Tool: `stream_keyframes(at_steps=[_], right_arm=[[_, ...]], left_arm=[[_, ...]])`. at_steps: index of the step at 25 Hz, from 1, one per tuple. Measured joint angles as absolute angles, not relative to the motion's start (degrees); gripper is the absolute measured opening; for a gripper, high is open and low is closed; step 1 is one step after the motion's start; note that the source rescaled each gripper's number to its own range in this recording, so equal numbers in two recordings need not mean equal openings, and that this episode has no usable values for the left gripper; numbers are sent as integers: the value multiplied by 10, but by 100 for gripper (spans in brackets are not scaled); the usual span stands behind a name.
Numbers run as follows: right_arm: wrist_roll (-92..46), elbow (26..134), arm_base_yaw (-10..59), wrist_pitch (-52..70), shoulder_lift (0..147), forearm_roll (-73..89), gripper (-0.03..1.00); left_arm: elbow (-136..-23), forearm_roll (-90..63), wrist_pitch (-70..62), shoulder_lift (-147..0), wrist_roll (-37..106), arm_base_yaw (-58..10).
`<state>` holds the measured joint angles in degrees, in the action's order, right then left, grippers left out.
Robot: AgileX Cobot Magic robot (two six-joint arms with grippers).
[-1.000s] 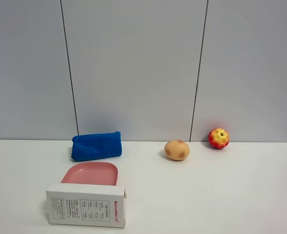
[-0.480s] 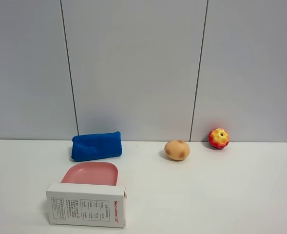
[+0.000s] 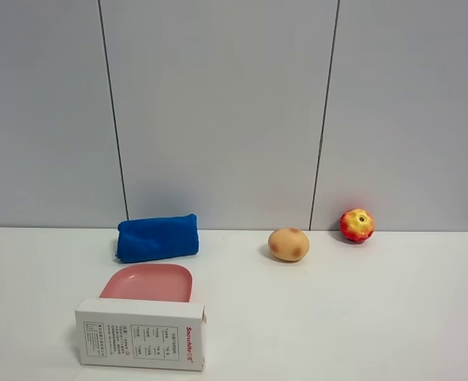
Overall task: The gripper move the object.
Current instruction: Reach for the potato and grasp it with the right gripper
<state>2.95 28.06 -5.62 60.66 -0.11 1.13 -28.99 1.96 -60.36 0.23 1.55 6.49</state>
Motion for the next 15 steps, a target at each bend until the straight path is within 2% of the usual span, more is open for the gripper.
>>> stream_keyframes(at_steps=[11, 15], right_arm=[[29, 281, -56, 606, -1, 24, 100], [-7, 300, -56, 544, 13, 141, 100]], left_arm=[[-290, 20, -604, 2, 15, 65], [-290, 20, -604, 2, 15, 65]])
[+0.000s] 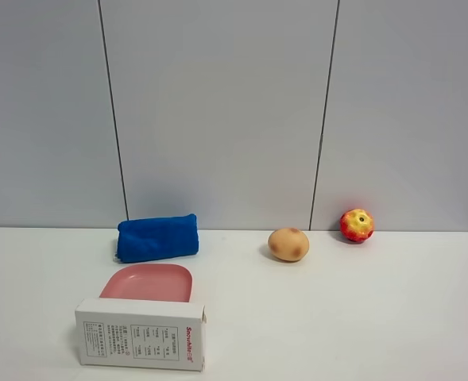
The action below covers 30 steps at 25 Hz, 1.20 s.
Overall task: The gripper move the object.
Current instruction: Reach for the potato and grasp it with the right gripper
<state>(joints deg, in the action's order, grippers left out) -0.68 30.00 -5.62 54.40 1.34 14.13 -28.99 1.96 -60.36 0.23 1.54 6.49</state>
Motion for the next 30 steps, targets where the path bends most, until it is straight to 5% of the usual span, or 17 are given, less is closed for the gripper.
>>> stream_keyframes(at_steps=[9, 18, 30], right_arm=[[-299, 447, -56, 442, 291, 449, 100], [-343, 503, -41, 455, 457, 408, 100], [-352, 503, 263, 233, 615, 384, 100]], left_arm=[[-290, 20, -604, 2, 15, 65], [-290, 20, -604, 2, 15, 65], [-290, 20, -604, 2, 15, 65]])
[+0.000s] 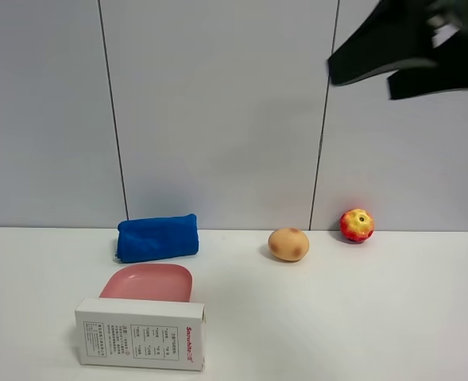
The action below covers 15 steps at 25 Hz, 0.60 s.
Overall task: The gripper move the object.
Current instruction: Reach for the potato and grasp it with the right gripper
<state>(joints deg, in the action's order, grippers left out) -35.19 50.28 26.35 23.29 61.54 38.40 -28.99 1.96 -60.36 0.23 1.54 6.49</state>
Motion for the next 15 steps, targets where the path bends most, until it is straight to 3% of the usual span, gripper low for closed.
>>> stream_keyframes(at_steps=[5, 15], right_arm=[[-333, 504, 340, 124, 748, 352, 100], [-114, 632, 342, 123, 970, 220, 100]], left_arm=[[-290, 20, -604, 2, 15, 65], [-290, 20, -604, 2, 15, 65]])
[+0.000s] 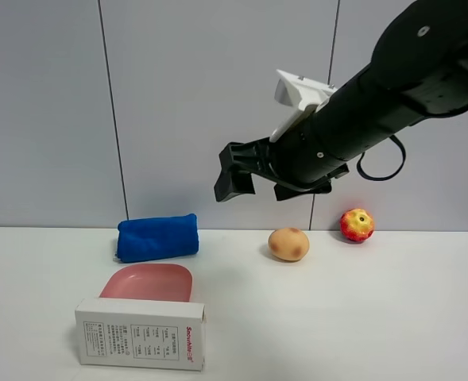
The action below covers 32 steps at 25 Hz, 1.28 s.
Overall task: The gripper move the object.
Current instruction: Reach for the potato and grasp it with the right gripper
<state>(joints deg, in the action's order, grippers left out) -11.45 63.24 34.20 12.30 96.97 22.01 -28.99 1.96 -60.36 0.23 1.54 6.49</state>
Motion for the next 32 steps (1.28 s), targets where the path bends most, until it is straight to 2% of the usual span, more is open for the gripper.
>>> stream_keyframes(at_steps=[6, 12, 22, 28, 32], right_arm=[[133, 722, 342, 235, 1023, -27, 100], [380, 744, 331, 344, 1036, -316, 97], [414, 745, 260, 300, 1088, -369, 97], [419, 747, 251, 186, 1135, -376, 97], [419, 762, 251, 169, 1175, -411, 97]], left_arm=[[-290, 20, -604, 2, 15, 65], [-290, 20, -604, 2, 15, 65], [-290, 20, -604, 2, 15, 65], [-290, 20, -604, 2, 15, 65], [-290, 20, -604, 2, 15, 65]])
